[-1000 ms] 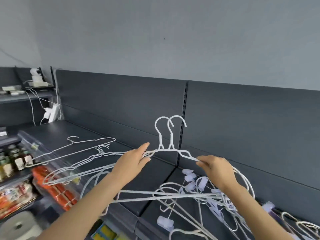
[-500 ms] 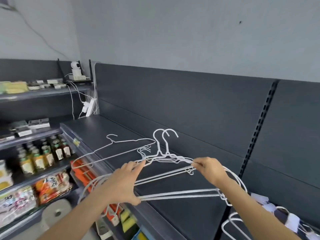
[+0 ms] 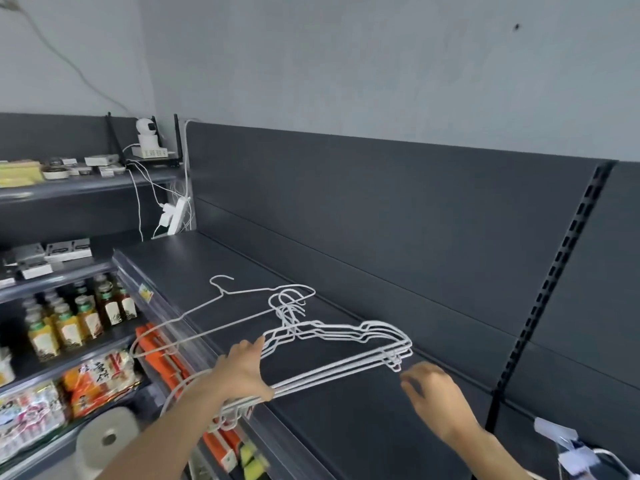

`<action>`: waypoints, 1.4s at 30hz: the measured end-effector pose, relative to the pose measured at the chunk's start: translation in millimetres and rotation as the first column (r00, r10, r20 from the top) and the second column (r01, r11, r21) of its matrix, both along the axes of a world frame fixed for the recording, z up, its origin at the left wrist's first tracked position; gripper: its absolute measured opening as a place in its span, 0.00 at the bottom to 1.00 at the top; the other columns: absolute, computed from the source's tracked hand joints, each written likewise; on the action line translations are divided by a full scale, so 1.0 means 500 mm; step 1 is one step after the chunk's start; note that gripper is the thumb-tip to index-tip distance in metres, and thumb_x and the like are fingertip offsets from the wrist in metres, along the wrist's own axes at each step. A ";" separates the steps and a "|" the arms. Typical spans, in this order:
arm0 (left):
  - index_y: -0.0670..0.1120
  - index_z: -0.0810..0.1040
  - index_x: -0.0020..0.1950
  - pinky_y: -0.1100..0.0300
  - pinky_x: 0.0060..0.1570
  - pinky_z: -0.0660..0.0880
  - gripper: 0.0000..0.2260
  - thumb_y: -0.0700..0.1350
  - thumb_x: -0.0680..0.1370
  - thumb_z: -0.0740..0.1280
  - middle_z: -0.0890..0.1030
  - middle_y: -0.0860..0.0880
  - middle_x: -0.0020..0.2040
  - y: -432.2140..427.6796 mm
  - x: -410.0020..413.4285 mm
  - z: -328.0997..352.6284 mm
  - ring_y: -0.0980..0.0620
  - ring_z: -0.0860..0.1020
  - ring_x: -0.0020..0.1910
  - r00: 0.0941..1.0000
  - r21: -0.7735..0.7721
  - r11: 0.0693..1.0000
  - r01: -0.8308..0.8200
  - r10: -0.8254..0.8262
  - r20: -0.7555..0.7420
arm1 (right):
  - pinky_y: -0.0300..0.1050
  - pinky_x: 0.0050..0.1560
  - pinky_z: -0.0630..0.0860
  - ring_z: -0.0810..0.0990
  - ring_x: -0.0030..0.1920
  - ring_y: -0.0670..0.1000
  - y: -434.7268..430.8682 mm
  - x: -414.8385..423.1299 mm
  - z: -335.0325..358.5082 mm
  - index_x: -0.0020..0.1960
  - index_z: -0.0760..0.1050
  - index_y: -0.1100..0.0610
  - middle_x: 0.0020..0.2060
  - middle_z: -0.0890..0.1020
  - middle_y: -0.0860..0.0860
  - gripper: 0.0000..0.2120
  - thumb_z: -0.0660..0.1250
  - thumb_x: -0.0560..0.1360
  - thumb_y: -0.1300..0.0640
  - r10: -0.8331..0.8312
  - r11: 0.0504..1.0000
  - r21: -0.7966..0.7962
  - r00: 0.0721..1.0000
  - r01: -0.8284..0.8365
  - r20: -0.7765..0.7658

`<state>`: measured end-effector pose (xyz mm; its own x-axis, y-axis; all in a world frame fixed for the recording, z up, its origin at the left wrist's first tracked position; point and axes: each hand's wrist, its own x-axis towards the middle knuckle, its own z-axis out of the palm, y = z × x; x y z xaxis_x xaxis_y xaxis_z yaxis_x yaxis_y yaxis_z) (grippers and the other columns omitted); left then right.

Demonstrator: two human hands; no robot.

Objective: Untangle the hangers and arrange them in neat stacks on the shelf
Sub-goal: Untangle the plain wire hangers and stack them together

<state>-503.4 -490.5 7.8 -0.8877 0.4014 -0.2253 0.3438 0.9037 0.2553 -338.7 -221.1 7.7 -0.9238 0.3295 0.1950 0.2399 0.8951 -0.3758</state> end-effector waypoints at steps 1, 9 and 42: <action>0.49 0.46 0.76 0.49 0.70 0.60 0.49 0.55 0.61 0.69 0.60 0.46 0.71 0.006 -0.006 -0.005 0.46 0.57 0.73 1.000 -0.030 0.999 0.011 -0.011 -0.016 | 0.44 0.47 0.73 0.76 0.49 0.51 0.001 0.001 -0.005 0.45 0.78 0.61 0.48 0.79 0.53 0.10 0.59 0.76 0.58 -0.001 1.000 0.005 1.000 0.001 0.004; 0.49 0.52 0.76 0.51 0.74 0.50 0.43 0.60 0.68 0.70 0.50 0.47 0.76 0.028 -0.019 -0.010 0.48 0.48 0.76 0.990 -0.031 0.991 0.127 -0.129 -0.049 | 0.44 0.54 0.73 0.74 0.57 0.52 0.014 0.019 -0.007 0.55 0.76 0.59 0.54 0.78 0.52 0.12 0.58 0.77 0.57 -0.029 0.999 0.024 1.000 0.029 0.007; 0.52 0.72 0.62 0.63 0.58 0.70 0.14 0.51 0.77 0.62 0.76 0.56 0.58 0.567 0.675 0.013 0.59 0.73 0.56 0.465 0.306 0.391 0.868 -0.856 -0.226 | 0.44 0.53 0.72 0.74 0.56 0.52 0.207 0.842 -0.009 0.59 0.70 0.55 0.56 0.75 0.52 0.16 0.62 0.75 0.49 -0.729 0.685 0.041 0.683 0.728 0.055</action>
